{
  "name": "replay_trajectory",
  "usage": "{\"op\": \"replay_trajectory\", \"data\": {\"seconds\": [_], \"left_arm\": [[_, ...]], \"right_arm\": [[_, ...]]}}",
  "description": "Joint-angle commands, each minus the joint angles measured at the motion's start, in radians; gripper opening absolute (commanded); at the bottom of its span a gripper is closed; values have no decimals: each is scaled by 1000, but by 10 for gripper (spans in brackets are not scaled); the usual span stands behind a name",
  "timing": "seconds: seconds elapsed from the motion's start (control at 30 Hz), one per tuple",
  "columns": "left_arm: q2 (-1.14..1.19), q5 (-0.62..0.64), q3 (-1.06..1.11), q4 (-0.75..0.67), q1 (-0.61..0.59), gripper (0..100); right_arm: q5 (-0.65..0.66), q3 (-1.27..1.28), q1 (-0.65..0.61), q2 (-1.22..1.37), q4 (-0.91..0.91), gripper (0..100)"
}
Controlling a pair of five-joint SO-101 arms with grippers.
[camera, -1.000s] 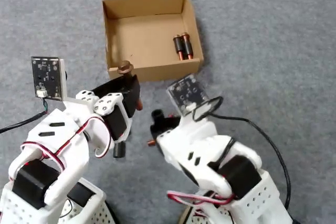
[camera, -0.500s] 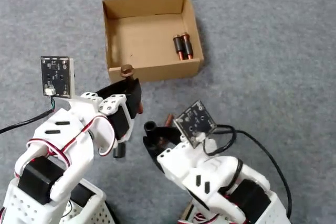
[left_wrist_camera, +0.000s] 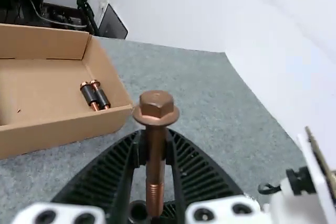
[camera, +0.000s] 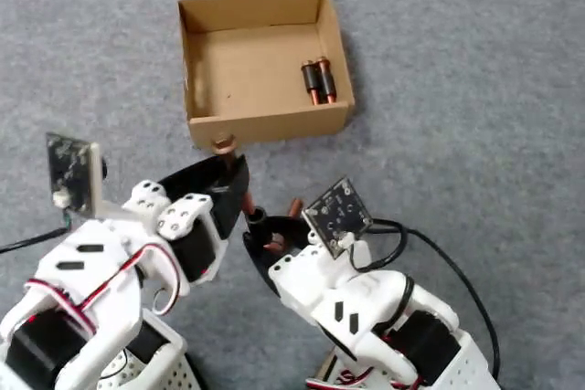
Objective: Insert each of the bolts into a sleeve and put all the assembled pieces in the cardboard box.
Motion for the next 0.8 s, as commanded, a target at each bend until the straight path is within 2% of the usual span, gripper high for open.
{"op": "replay_trajectory", "data": {"seconds": [0.0,0.17,0.37,0.77], "left_arm": [[-27,-2,31,-11,8,18],[-67,-2,106,-91,9,18],[-88,-8,143,-121,8,18],[-88,-9,173,-114,-2,18]], "right_arm": [[3,1,-1,-12,-34,1],[3,4,-1,-18,-74,1],[3,4,-7,-19,-74,1],[9,4,-22,-19,-64,1]]}}
